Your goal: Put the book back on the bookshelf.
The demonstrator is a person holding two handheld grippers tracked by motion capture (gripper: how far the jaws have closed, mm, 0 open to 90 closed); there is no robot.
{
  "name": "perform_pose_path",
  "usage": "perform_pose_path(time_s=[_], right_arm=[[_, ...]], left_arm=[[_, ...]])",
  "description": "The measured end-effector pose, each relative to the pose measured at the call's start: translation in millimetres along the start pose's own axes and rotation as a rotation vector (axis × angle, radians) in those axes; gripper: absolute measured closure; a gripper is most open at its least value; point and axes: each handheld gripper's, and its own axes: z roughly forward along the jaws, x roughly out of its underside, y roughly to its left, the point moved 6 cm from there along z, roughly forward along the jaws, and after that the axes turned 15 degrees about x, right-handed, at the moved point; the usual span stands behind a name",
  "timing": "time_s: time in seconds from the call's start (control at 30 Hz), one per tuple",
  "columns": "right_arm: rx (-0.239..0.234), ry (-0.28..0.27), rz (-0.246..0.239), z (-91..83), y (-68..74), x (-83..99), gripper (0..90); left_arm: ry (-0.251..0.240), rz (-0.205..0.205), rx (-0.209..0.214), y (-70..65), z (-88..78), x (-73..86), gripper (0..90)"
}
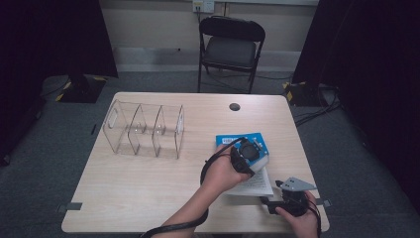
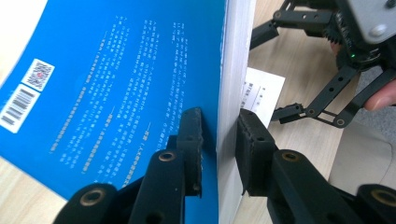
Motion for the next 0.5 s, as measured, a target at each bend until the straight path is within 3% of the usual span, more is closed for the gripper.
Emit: perform_pose_path(time_s=[0.33, 0.5], right_arm=[[0.002, 0.004, 0.001, 2.8, -3.1, 1.6, 17.0], [0.008, -0.041, 0.009, 1.5, -5.6, -2.2, 16.4]], left_arm=[[-0.014, -0.012, -0.006, 2.7, -14.9, -9.7, 74.2], [-0.011, -0.009, 0.004, 1.3, -14.4, -4.5, 74.4]])
